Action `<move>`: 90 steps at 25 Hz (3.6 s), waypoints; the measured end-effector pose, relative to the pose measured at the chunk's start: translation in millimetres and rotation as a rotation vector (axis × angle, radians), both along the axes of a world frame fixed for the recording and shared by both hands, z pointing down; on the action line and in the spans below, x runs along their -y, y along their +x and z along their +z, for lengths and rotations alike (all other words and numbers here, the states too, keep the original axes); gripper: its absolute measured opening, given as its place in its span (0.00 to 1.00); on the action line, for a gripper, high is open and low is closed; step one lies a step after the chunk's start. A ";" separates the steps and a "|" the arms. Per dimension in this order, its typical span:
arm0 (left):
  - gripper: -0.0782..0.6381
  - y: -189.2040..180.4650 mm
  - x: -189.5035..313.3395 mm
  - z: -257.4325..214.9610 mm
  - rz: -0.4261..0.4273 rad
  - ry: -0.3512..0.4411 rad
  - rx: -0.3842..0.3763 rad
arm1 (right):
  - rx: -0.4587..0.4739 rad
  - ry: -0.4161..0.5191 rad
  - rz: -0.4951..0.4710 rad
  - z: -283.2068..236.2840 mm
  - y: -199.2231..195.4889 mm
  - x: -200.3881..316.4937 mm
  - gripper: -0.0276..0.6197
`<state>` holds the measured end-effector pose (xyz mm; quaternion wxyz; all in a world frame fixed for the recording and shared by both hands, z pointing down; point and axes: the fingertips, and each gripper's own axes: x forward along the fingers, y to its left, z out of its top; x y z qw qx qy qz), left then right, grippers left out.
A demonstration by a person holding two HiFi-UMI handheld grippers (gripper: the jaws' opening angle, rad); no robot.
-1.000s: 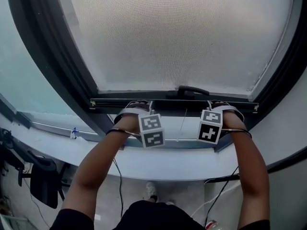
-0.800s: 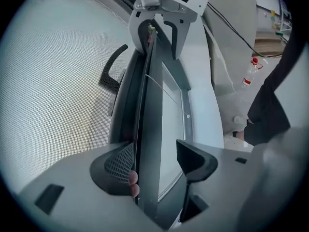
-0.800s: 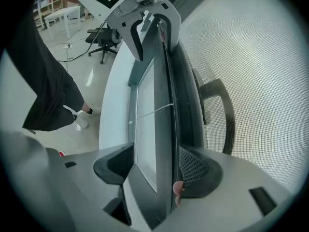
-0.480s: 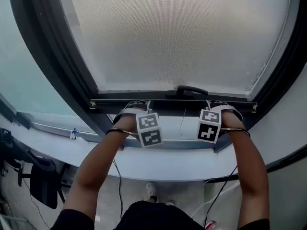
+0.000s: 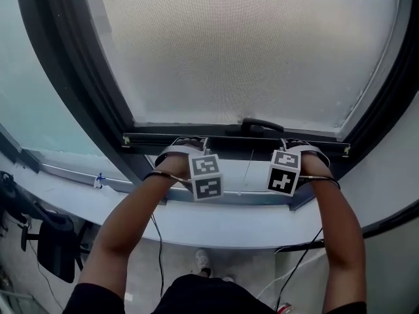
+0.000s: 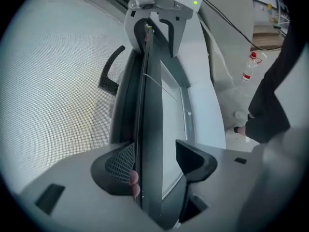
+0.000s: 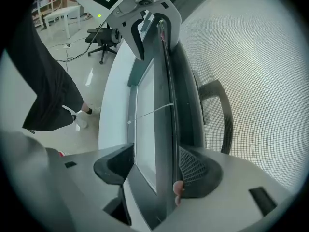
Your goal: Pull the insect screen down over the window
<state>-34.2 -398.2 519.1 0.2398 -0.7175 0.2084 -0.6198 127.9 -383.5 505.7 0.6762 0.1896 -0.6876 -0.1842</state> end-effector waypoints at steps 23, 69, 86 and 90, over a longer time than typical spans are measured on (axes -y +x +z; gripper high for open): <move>0.48 0.2 -3.6 -1.3 0.011 -0.048 0.012 | 0.005 -0.022 0.009 -1.4 -0.3 -2.5 0.50; 0.42 2.2 7.7 0.6 0.007 -0.028 0.022 | 0.012 -0.013 -0.008 -3.2 0.7 10.2 0.40; 0.38 1.4 15.1 -2.3 0.029 0.073 -0.042 | 0.076 0.114 -0.036 -3.5 0.0 17.1 0.35; 0.38 2.1 13.7 -4.7 0.019 0.091 -0.086 | 0.094 0.159 -0.044 -3.4 -0.3 15.9 0.35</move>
